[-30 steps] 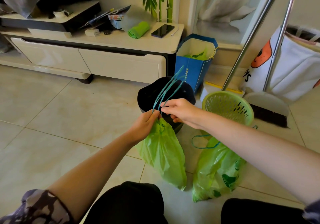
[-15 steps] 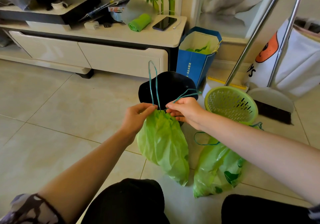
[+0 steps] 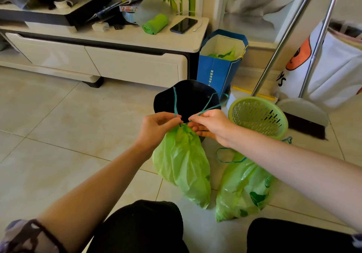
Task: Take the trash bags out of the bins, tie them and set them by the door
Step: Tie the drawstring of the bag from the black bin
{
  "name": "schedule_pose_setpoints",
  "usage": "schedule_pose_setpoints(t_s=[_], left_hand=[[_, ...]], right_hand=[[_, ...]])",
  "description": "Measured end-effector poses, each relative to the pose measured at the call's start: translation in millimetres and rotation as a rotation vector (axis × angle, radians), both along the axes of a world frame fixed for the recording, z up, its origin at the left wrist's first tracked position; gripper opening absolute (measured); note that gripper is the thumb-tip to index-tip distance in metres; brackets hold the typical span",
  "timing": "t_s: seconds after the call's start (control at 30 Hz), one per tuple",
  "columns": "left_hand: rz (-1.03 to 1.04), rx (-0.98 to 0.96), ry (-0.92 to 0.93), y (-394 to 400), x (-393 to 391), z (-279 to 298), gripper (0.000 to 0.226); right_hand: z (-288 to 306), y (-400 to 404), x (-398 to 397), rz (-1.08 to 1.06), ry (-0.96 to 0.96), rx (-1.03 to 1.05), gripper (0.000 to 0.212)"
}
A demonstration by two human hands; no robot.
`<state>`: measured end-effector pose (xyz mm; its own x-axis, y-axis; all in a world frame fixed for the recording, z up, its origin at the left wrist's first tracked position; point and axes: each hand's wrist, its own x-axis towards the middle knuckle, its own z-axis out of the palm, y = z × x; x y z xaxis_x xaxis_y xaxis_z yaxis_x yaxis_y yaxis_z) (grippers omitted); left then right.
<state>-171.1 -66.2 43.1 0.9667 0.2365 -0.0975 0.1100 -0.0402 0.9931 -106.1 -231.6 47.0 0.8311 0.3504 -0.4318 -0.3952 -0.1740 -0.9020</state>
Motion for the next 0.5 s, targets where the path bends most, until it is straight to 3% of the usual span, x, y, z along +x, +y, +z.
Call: schedule_pose_setpoints(t_s=[0.13,0.33,0.5], left_hand=[[-0.035,-0.123,0.088,-3,-1,-2,0.018],[-0.007,-0.204,0.250,-8,5,0,0.025],[-0.200,0.092,0.257,-6,7,4,0.011]], right_hand=[[1,-1,-3,-0.013,-0.054,-0.002,0.012],[14,-8,1,0.107,-0.481,-0.213,0.014],[38,-8,2,0.276,-0.740,-0.298,0.013]])
